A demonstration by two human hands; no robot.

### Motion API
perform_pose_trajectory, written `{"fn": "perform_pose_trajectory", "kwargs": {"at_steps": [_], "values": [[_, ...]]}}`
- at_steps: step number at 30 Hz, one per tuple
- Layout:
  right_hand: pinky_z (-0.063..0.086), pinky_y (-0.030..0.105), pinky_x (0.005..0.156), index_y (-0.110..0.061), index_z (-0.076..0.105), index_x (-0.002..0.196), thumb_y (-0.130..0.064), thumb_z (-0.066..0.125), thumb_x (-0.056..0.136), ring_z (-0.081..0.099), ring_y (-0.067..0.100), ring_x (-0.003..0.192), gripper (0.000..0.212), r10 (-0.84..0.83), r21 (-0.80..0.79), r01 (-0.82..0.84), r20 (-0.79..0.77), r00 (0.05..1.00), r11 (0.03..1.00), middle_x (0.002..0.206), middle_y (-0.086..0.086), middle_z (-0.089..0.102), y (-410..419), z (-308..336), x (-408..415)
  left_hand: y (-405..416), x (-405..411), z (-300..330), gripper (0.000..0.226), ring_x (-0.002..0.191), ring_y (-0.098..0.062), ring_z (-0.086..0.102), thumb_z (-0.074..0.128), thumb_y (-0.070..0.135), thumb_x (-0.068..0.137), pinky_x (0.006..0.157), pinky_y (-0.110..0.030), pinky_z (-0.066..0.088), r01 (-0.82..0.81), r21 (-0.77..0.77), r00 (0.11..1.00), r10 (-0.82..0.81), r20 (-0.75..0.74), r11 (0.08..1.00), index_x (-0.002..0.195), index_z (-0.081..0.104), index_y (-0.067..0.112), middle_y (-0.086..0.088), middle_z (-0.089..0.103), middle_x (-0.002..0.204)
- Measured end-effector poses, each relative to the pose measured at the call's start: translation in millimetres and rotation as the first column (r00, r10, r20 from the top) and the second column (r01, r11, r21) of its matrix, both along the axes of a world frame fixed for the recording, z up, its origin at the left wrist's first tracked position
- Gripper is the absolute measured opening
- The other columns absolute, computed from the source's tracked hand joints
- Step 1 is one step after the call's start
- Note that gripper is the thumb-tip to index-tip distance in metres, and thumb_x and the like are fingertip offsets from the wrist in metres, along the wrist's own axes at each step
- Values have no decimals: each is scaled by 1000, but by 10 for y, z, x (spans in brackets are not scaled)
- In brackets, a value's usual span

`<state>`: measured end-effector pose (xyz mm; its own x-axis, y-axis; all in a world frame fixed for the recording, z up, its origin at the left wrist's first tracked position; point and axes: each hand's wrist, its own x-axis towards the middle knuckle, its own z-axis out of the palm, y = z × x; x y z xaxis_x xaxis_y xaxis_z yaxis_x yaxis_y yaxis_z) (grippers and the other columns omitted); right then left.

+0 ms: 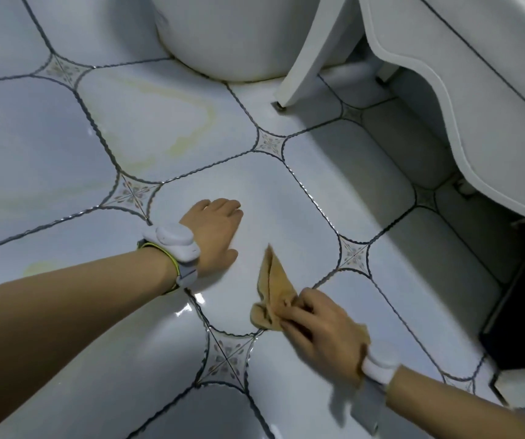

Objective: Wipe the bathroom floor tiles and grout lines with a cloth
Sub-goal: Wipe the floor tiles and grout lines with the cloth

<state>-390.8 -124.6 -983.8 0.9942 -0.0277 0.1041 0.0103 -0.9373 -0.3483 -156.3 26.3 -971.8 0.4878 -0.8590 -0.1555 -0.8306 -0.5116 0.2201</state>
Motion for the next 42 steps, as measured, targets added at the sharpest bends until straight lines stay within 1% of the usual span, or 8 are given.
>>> {"fn": "perform_pose_trajectory", "kwargs": {"at_steps": [9, 14, 18, 24, 28, 33, 36, 42], "values": [[44, 35, 70, -18, 74, 104, -25, 59, 92, 57, 30, 85, 21, -695, -135, 696, 57, 716, 706, 94, 9, 53, -919, 89, 946, -62, -39, 3, 56, 115, -22, 48, 57, 43, 76, 106, -37, 31, 5, 62, 997, 0, -72, 998, 122, 41, 15, -1, 45, 130], [35, 28, 68, -19, 70, 99, -26, 63, 92, 50, 20, 79, 13, -260, 9, 260, 74, 963, 966, 91, 0, 52, 149, -20, 473, -95, 54, 16, 53, 116, -24, 50, 57, 39, 81, 103, -38, 36, -14, 23, 999, 15, -44, 1000, 127, 46, 14, -2, 46, 135], [37, 25, 64, -23, 69, 104, -31, 61, 96, 48, 14, 78, 15, 100, 30, -100, -17, 995, 995, 91, -6, 47, 306, -9, 105, 14, 108, -8, 58, 120, -23, 49, 58, 42, 81, 105, -37, 35, 9, -1, 1000, -9, 21, 1000, 131, 46, 16, -1, 45, 139], [37, 30, 64, -24, 73, 104, -32, 60, 91, 59, 31, 79, 20, -542, -120, 548, 77, 837, 828, 87, 6, 50, -772, -3, 1135, 267, 246, 27, 59, 125, -21, 45, 55, 42, 83, 107, -34, 31, -25, 35, 1000, 25, 10, 999, 135, 43, 18, 1, 42, 143], [37, 30, 67, -18, 71, 103, -42, 57, 96, 58, 36, 77, 28, -540, -163, 547, 89, 837, 821, 94, 11, 54, -604, 7, 1455, 600, 397, 84, 53, 123, -23, 46, 54, 41, 85, 104, -35, 33, -87, 36, 996, 87, 17, 996, 131, 47, 17, 0, 46, 140], [31, 23, 62, -24, 68, 112, -33, 63, 92, 47, 16, 72, 22, -78, -7, 78, 47, 996, 997, 91, -6, 45, 377, -34, 893, 995, 419, 73, 41, 118, -19, 49, 53, 36, 85, 99, -32, 35, -90, -31, 996, 90, 15, 995, 123, 53, 21, 5, 52, 132], [36, 23, 64, -27, 68, 116, -33, 60, 94, 48, 15, 75, 25, 246, 33, -245, -33, 969, 969, 92, -6, 48, 542, -17, 762, 1265, 385, 73, 43, 120, -18, 48, 52, 35, 86, 103, -31, 35, -96, -16, 995, 96, 4, 995, 127, 51, 22, 6, 52, 133], [47, 40, 80, -26, 69, 118, -34, 57, 94, 59, 40, 91, 28, -454, -166, 454, 40, 890, 875, 105, 15, 54, -41, 25, 2220, 1827, 306, 68, 47, 123, -19, 44, 50, 34, 84, 103, -31, 32, -100, 30, 995, 100, 11, 995, 128, 46, 19, 3, 46, 136]]}}
